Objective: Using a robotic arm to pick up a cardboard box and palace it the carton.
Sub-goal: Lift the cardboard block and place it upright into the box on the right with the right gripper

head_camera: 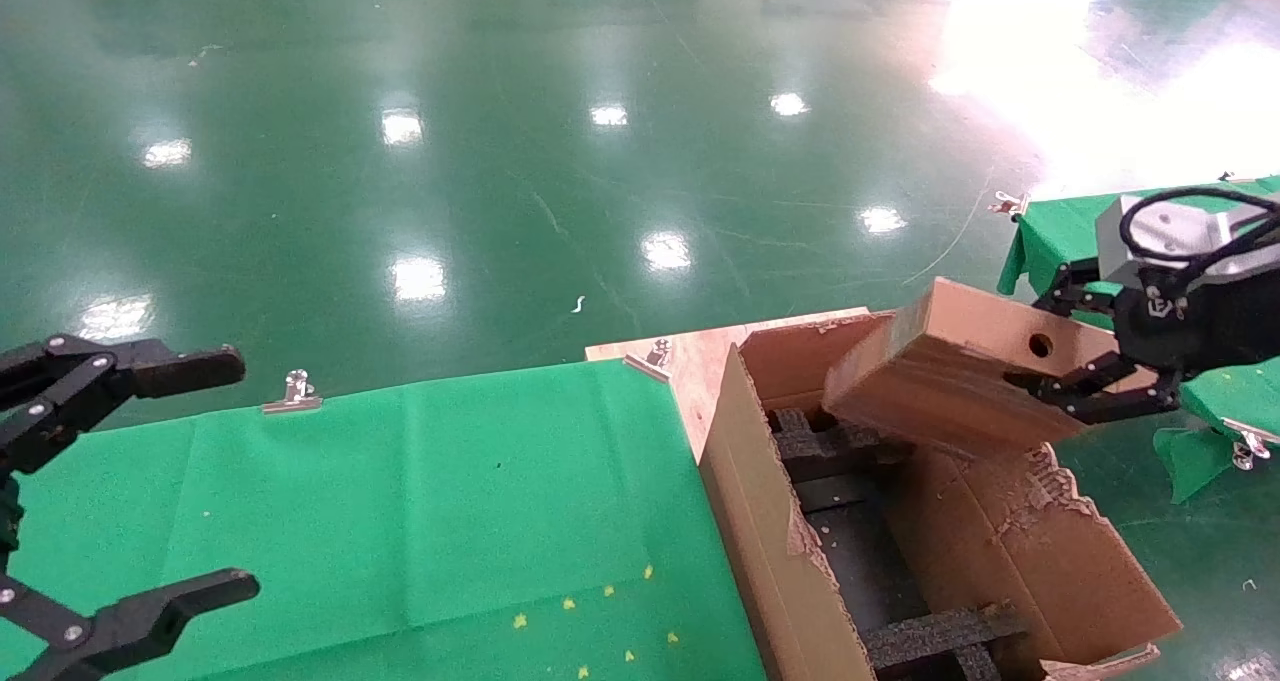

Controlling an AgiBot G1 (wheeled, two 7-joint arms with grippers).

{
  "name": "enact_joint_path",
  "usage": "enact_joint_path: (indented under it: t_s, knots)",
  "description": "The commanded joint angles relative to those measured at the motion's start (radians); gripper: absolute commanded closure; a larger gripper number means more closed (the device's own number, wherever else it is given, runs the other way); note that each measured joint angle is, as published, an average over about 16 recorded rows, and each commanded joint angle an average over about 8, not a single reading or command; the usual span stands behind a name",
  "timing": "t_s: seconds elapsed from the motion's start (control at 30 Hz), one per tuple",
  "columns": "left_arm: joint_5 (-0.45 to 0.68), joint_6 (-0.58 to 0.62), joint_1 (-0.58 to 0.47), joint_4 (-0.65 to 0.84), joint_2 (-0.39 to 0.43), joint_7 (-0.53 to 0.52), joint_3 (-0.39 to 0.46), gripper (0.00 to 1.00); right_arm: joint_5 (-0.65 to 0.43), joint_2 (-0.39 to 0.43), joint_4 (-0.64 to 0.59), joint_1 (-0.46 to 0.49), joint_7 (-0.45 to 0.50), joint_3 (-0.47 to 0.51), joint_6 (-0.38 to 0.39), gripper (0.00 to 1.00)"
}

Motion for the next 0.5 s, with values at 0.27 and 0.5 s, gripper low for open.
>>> enact_joint_path:
  t_s: [0.27, 0.5]
  knots:
    - [0.000, 0.000, 0.000, 0.000, 0.000, 0.000, 0.000, 0.00, 0.026, 0.007, -0.012, -0.012, 0.018, -0.005, 0.010, 1.00]
    - [0.000, 0.000, 0.000, 0.000, 0.000, 0.000, 0.000, 0.00, 0.080, 0.014, -0.051, -0.063, 0.209, -0.013, 0.045, 1.00]
